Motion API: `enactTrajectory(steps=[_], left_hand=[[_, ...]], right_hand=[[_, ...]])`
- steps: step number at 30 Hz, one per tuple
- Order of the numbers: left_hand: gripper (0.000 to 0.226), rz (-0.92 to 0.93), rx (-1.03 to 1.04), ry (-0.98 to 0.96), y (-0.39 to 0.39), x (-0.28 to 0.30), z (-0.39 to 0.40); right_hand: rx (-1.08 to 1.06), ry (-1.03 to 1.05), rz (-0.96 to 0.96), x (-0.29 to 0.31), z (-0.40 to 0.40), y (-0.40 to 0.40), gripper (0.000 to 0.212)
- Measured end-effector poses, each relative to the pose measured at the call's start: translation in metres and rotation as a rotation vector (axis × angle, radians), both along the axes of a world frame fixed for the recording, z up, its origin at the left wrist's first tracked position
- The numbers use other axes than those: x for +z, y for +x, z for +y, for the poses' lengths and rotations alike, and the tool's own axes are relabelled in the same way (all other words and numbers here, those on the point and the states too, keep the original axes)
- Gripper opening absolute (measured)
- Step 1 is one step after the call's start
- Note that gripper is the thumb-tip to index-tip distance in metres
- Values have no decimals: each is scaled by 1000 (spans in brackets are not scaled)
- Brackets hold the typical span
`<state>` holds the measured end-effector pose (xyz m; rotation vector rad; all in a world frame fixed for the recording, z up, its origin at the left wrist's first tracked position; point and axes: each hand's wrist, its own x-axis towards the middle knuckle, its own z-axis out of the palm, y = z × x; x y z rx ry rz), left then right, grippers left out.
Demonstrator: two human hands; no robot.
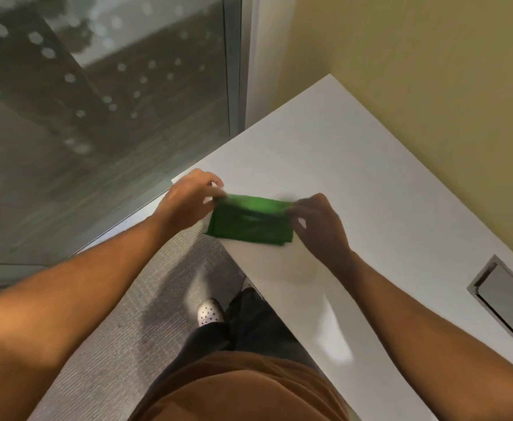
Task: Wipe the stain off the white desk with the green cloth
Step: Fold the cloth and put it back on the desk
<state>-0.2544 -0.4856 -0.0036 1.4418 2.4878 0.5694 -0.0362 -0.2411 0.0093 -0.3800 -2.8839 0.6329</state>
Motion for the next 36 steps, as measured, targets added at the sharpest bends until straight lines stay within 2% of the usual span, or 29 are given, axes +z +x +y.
enactTrajectory(steps=[4, 6, 11, 16, 18, 21, 23, 26, 28, 30, 33, 36], left_hand=[[26, 171, -176, -207, 22, -12, -15], [31, 273, -295, -238, 31, -21, -20], [26, 208, -285, -139, 36, -36, -32], [29, 152, -266, -83, 37, -35, -20], [27, 105, -240, -71, 38, -35, -10], [26, -46, -91, -131, 33, -31, 8], [30, -110, 0, -219, 29, -27, 21], [50, -221, 61, -322, 18, -24, 37], [40, -332, 19, -378, 5, -19, 43], [28, -537, -10, -401, -10, -9, 51], [22, -808, 3, -296, -33, 8, 64], [22, -1112, 120, -111, -50, 26, 76]], right_hand=[[125, 54, -110, -22, -11, 15, 15], [158, 44, -181, -30, -12, 18, 14], [271, 27, -296, -38, -7, 11, 14], [91, -12, -297, -39, -3, -33, 31], [84, -42, -419, -40, -3, -56, 46], [175, 4, -576, -47, -3, -76, 55], [168, 29, -619, -51, -3, -82, 50], [162, -11, -657, -52, -6, -85, 37], [139, -136, -686, -48, -5, -86, 30], [112, -280, -719, -35, 0, -85, 24], [67, -493, -714, -5, 13, -77, 19], [-167, -876, -575, 33, 22, -58, 22]])
